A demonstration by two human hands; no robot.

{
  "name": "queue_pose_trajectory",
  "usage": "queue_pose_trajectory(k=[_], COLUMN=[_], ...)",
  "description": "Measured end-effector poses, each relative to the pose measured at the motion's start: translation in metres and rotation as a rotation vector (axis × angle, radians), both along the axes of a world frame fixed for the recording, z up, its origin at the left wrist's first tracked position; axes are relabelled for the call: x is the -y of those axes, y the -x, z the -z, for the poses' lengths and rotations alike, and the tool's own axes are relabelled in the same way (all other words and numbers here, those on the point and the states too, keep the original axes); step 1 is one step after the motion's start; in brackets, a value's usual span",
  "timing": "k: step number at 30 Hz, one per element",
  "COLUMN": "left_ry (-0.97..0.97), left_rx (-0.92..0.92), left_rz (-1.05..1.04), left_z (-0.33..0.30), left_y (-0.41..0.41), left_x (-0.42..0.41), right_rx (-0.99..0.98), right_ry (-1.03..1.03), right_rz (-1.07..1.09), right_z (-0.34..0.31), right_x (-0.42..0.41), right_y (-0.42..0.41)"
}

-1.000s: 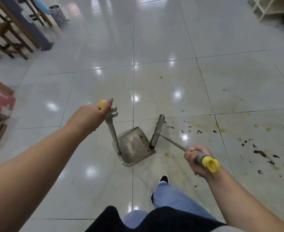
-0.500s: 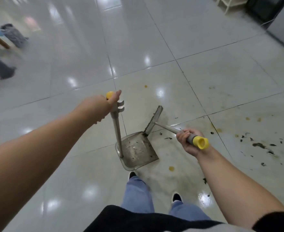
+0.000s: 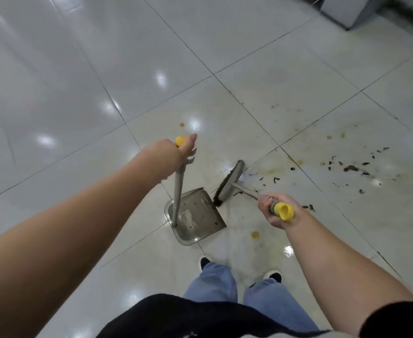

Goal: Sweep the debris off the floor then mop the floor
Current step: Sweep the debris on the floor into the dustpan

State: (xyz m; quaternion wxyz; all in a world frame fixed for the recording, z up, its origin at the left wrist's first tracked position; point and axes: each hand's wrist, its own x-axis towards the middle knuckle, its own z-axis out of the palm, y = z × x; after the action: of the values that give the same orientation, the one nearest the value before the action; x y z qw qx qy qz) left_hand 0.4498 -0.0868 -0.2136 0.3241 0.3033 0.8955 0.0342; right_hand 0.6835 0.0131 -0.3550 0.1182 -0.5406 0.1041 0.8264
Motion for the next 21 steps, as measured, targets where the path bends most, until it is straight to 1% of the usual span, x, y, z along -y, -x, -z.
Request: queue_pose_trajectory(k=[3,7,11,21], left_ry=[-0.01,-0.074,-0.102,-0.134], left_rx=[-0.005,0.035,0.04,0.003], left_rz=[0.003,-0.002,0.01,0.012], left_z=[0.007,0.01,0.012,0.014], left_y=[0.002,-0.001,-0.01,-0.036], left_x=[-0.009,-0.018,-0.021,-0.023], right_rx=[0.076,0.099,0.133,0.198], right_ry=[0.011,0.033,-0.003,-0.023], right_rz=[0.006,0.093,0.155,0.181], right_z=[-0.001,0.002,0.0,-0.013], right_x=[0.008,0.019,0.022,0.025], right_y=[-0.027,-0.062,-0.097,-0.159])
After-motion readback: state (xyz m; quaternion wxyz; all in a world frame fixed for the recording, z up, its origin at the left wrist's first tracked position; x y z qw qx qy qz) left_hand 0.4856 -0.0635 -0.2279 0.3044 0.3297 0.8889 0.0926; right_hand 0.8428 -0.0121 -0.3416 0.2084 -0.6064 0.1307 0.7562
